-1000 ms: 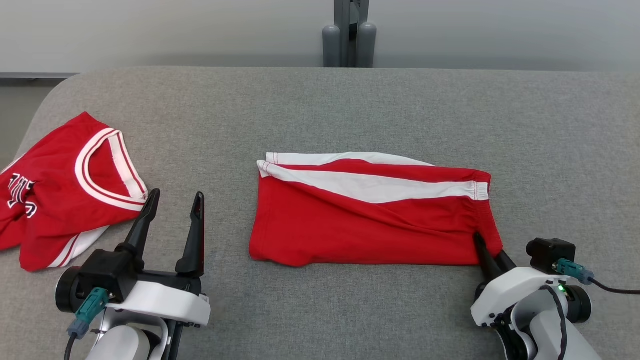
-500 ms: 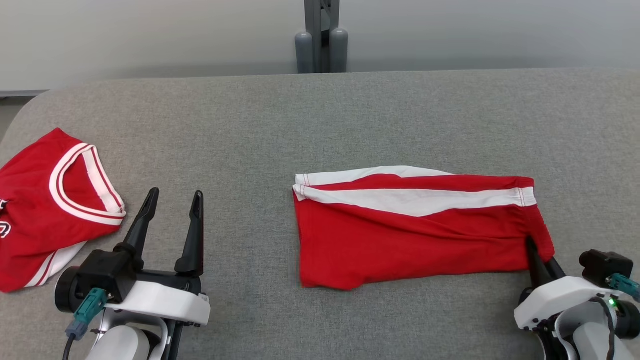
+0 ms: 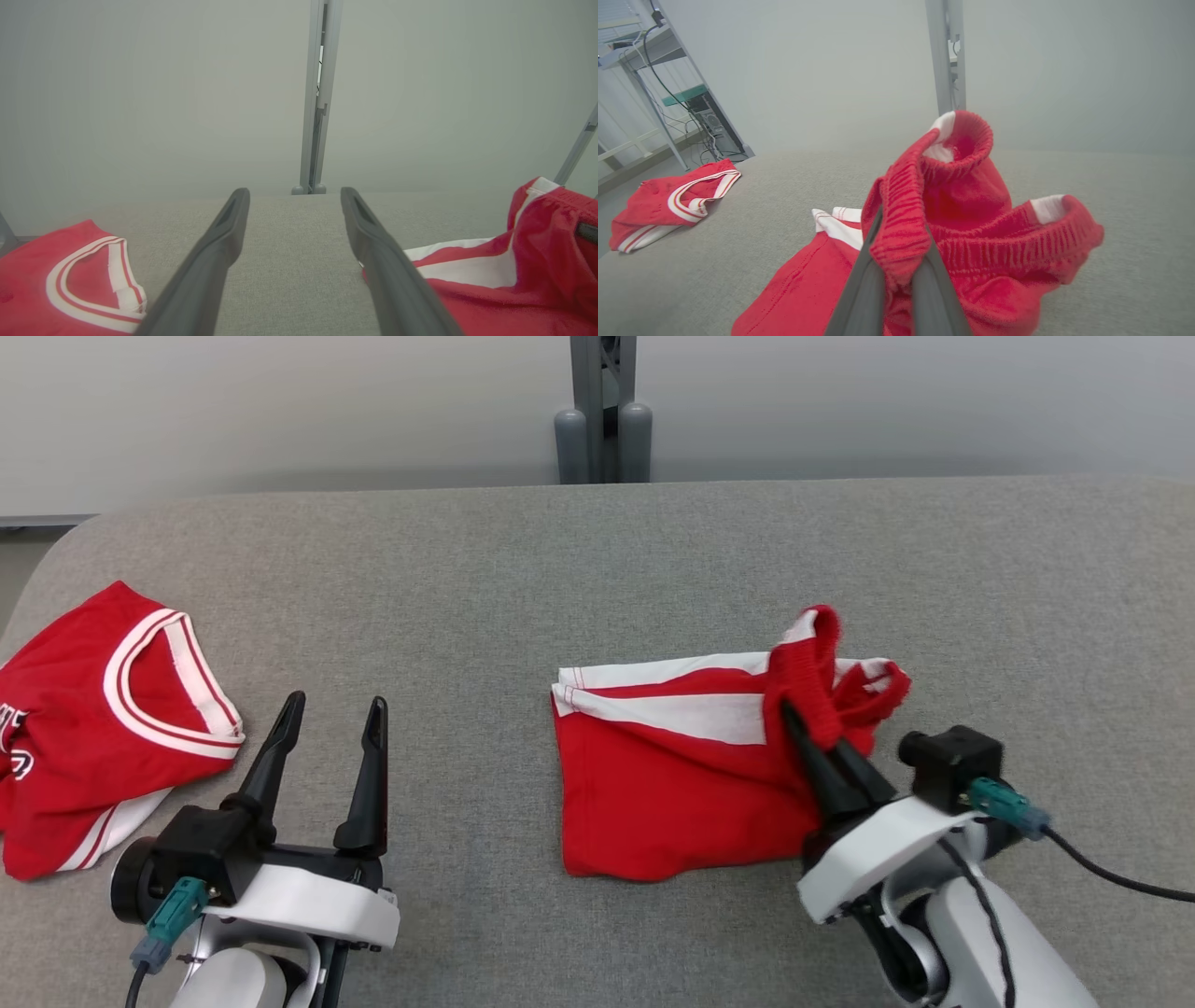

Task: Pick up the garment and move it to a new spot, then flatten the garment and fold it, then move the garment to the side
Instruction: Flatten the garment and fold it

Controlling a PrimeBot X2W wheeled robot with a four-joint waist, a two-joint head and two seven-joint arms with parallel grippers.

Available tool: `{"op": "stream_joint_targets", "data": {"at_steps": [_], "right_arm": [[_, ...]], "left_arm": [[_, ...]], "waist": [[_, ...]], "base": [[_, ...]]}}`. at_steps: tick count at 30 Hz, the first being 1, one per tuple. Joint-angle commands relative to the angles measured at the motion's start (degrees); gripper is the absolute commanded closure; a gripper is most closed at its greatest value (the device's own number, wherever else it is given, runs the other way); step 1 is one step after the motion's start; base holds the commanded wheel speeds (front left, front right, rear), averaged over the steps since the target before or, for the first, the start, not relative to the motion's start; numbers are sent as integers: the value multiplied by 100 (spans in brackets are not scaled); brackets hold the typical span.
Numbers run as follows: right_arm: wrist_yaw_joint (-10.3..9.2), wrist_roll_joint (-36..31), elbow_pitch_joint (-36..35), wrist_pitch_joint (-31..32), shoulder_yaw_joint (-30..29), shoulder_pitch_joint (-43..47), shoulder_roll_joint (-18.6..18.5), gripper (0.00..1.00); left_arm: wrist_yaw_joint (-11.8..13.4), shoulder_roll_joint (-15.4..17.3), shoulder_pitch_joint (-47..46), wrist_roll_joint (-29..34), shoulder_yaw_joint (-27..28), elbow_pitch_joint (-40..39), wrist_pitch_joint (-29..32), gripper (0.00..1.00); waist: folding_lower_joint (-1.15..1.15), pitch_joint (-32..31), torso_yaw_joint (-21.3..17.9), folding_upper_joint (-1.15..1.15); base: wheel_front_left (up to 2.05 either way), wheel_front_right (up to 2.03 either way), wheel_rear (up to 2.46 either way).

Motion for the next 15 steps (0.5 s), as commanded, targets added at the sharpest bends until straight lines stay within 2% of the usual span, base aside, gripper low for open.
{"op": "stream_joint_targets", "data": {"at_steps": [1,6,15], "right_arm": [[-2,56,-70,57,142,-82,-3,100],[-2,331,103,288,973,-402,26,100],[-2,882,1260,240,2096,-1191,29,100]], "left_arm": [[3,5,-19,-19,4,-4,7,0],[-51,-68,-140,-26,-77,43,12,0],[-151,-222,-316,-38,-146,198,-42,0]], "waist": [[0,2,53,0],[0,68,306,0],[0,238,758,0]], "base": [[0,0,0],[0,0,0],[0,0,0]]}}
